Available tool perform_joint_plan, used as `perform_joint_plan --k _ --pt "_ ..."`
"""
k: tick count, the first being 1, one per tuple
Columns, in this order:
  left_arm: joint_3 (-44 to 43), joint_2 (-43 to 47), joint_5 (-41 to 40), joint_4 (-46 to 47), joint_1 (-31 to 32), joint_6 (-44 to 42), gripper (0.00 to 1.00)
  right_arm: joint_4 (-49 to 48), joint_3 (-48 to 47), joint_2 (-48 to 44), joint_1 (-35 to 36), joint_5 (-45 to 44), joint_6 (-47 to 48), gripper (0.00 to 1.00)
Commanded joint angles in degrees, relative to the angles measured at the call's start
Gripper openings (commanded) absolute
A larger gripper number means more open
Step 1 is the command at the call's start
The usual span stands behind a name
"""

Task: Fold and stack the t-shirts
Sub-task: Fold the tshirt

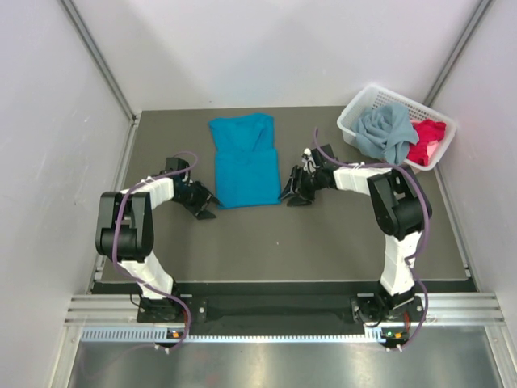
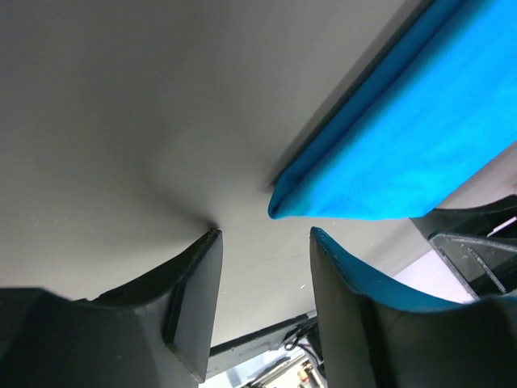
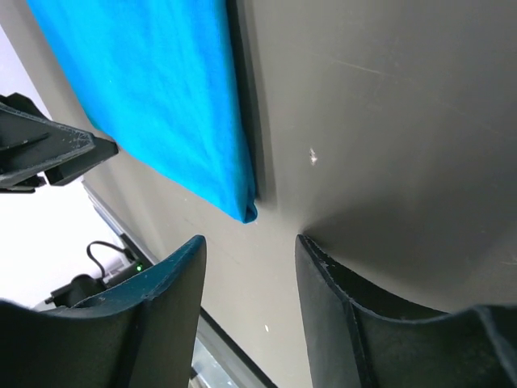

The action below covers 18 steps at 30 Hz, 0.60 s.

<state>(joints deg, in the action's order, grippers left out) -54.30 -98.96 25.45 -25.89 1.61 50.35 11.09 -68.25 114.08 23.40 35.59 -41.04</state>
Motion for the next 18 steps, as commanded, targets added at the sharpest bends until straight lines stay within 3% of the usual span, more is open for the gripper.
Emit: perform_joint_plan --k 1,18 --pt "-0.6 -0.8 -2.9 2.7 0.0 0.7 0.51 -2.5 -0.2 2.0 1.8 -2.2 -1.6 0.48" --pt "-3.2 -4.8 -2.7 4.0 0.0 -0.2 0.42 -3.1 0.1 3.1 3.1 -5.9 -3.5 0.46"
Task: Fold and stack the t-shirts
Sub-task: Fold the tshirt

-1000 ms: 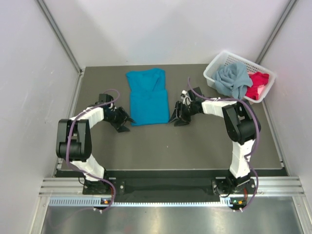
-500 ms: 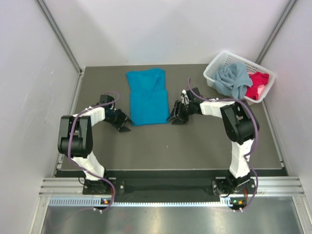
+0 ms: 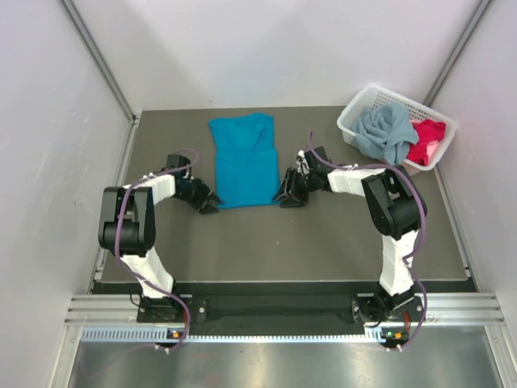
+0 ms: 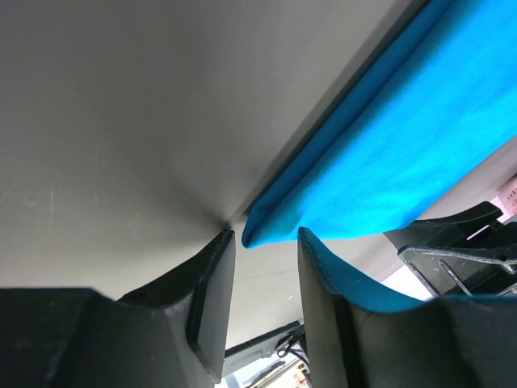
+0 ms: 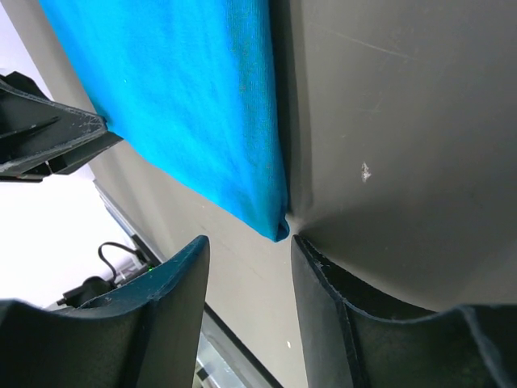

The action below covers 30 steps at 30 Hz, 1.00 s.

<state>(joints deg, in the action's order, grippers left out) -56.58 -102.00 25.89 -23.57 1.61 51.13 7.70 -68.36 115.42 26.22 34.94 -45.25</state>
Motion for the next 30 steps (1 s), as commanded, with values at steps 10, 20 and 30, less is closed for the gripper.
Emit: perform_joint_plan --k 10,20,30 --pt "-1.7 -3.5 -2.8 2.1 0.0 -2.3 0.22 0.5 -3.5 5.3 0.1 -4.6 0.9 0.37" --pt "-2.9 -3.3 -3.6 -1.3 0.1 -8.2 0.00 1.3 -2.5 4.0 0.3 -5.1 4.2 0.00" --pt "11.1 15.1 -5.9 -6.0 3.9 -8.5 0.00 2.1 10.0 -6.3 4.3 -3.9 11.3 0.00"
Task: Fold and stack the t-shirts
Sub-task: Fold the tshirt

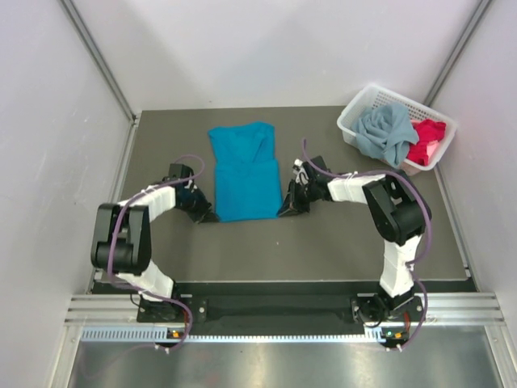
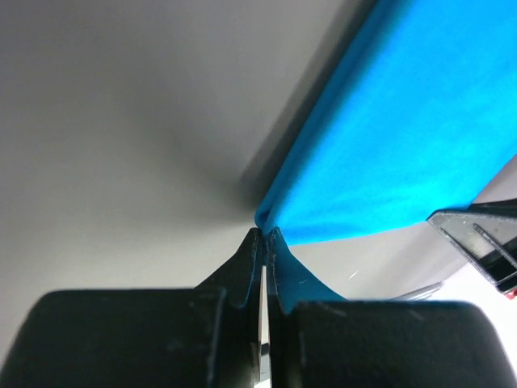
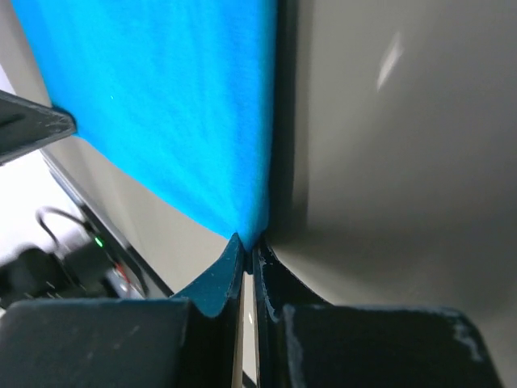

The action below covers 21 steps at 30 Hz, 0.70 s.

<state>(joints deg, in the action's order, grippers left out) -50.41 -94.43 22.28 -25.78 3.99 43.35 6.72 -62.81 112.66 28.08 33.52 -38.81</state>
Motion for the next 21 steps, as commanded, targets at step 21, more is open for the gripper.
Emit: perform_joint_plan --k 21 --pt "1.3 32.3 -8.4 -20.5 6.4 7.5 0.00 19.4 0.6 -23.7 3.8 -3.0 10.4 0.00"
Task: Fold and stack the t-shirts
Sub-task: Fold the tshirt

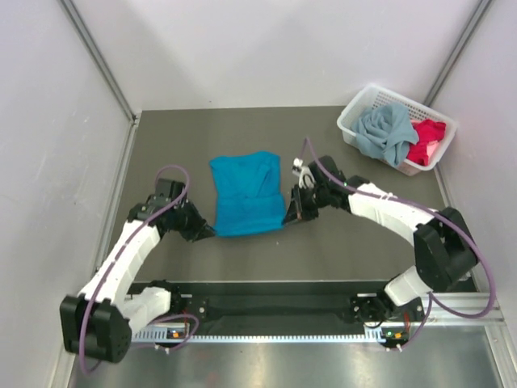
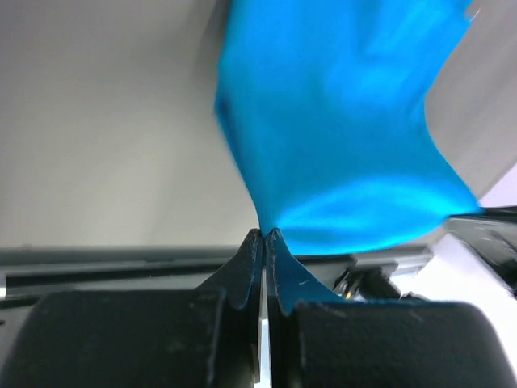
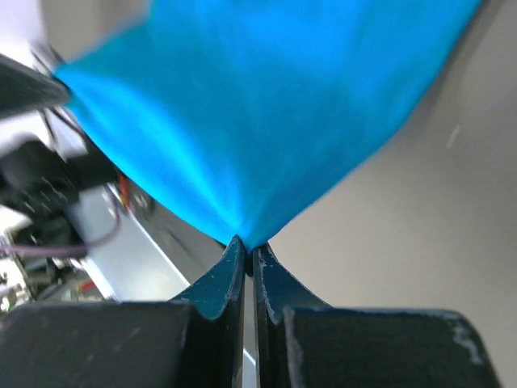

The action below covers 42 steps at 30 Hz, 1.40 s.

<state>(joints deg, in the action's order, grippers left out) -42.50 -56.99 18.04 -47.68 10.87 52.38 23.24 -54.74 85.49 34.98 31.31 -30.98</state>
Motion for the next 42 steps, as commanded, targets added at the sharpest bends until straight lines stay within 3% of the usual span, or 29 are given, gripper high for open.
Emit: perform_joint_plan --k 1,11,18,23,42 --pt "-8.7 -7.1 -4.7 2.2 -0.7 -3.4 0.00 3.6 -9.7 4.9 -4.5 -0.6 3.3 0.00" --pt "-40.0 -38.1 -2.2 2.9 -7.3 -13.3 0.00 7.4 -39.2 26.8 -9.3 1.7 6.6 0.00" --pt "-51.2 -52.3 1.3 3.6 -8.9 -15.2 0.00 7.5 -52.0 37.8 -11.3 2.9 4.6 0.00" --pt "-55.1 -56.9 3.3 5.2 -9.3 -14.0 0.00 7.8 -58.0 42.2 -12.9 4.4 3.0 0.00" --pt "-59.5 -64.0 5.1 10.3 -12.1 -10.7 0.00 -1.4 -62.4 50.6 -14.9 9.3 -4.4 0.00"
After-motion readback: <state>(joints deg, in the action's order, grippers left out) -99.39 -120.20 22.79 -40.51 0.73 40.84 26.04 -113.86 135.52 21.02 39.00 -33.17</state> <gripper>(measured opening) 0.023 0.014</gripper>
